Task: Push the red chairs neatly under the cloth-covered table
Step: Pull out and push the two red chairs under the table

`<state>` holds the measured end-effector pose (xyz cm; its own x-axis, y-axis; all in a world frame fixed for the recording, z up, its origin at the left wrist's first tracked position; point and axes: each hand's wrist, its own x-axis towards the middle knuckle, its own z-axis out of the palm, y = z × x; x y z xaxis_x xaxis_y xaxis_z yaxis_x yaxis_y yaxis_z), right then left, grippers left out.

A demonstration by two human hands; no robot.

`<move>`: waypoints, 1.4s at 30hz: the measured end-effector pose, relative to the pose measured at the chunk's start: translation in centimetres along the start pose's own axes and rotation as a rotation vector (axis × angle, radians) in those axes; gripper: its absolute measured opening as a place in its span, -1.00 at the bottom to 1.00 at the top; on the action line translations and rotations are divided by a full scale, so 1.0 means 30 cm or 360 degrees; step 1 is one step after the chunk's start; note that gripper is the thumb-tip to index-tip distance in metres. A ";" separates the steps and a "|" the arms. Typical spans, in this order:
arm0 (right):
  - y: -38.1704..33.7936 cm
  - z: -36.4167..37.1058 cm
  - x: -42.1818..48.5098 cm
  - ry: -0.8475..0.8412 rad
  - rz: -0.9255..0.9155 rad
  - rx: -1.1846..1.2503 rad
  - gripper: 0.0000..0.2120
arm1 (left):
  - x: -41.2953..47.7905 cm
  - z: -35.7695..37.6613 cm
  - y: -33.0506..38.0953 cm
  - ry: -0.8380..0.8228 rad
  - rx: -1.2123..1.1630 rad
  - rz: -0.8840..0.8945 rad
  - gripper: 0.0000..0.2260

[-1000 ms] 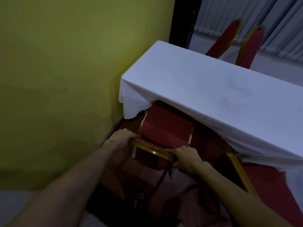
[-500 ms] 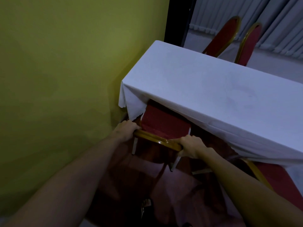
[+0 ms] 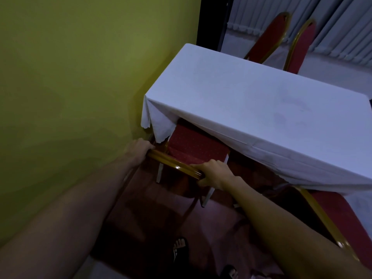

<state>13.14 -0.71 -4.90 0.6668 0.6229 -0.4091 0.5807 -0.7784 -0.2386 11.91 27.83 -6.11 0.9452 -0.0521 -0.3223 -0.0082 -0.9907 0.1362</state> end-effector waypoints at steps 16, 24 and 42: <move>0.021 0.005 -0.039 0.0098 0.0125 0.0093 -0.12 | -0.066 -0.067 0.039 0.0142 -0.0553 0.0076 -0.46; 0.203 0.003 -0.283 0.0321 0.0488 0.0196 -0.14 | 0.004 -0.066 0.334 0.0351 -0.0732 0.0332 -0.52; 0.872 0.227 -1.191 0.0442 0.0815 0.0406 -0.36 | -0.077 0.236 1.508 -0.0107 -0.0389 0.0813 -0.34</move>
<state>1.33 -43.86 -2.52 0.9466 0.1370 -0.2917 0.0492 -0.9560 -0.2892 7.06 -17.77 -5.85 0.8181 -0.5327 -0.2164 -0.3755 -0.7800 0.5007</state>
